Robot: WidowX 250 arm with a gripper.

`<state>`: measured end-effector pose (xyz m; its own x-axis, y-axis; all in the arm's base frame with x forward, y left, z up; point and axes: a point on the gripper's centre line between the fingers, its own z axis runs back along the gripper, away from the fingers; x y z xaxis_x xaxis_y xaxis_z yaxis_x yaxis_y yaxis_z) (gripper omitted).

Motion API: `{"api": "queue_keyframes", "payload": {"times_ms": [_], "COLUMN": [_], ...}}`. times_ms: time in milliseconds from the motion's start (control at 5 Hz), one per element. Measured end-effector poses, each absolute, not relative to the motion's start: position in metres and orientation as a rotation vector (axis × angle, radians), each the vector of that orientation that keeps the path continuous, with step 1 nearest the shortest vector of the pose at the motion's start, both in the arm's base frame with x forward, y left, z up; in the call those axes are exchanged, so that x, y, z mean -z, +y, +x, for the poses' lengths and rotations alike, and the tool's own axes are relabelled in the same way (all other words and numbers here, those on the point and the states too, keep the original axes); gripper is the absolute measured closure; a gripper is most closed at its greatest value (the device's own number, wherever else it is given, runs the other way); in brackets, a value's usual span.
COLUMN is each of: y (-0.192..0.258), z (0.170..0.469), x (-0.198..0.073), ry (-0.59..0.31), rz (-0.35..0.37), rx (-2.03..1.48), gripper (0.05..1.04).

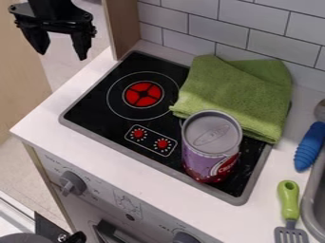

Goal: Moved the towel to the top left side

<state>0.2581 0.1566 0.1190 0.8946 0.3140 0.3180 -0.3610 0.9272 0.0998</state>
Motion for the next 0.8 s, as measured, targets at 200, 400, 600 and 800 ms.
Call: {"api": "queue_keyframes", "payload": {"times_ms": [200, 400, 600, 800], "y": [0.155, 0.139, 0.114, 0.095], "z": [0.256, 0.265, 0.278, 0.295], "x": [-0.111, -0.108, -0.105, -0.106], "ry": [-0.277, -0.246, -0.200, -0.274], "rz": [0.153, 0.215, 0.195, 0.159], "rx": [-0.352, -0.277, -0.222, -0.162], "gripper": [0.085, 0.085, 0.085, 0.129]}}
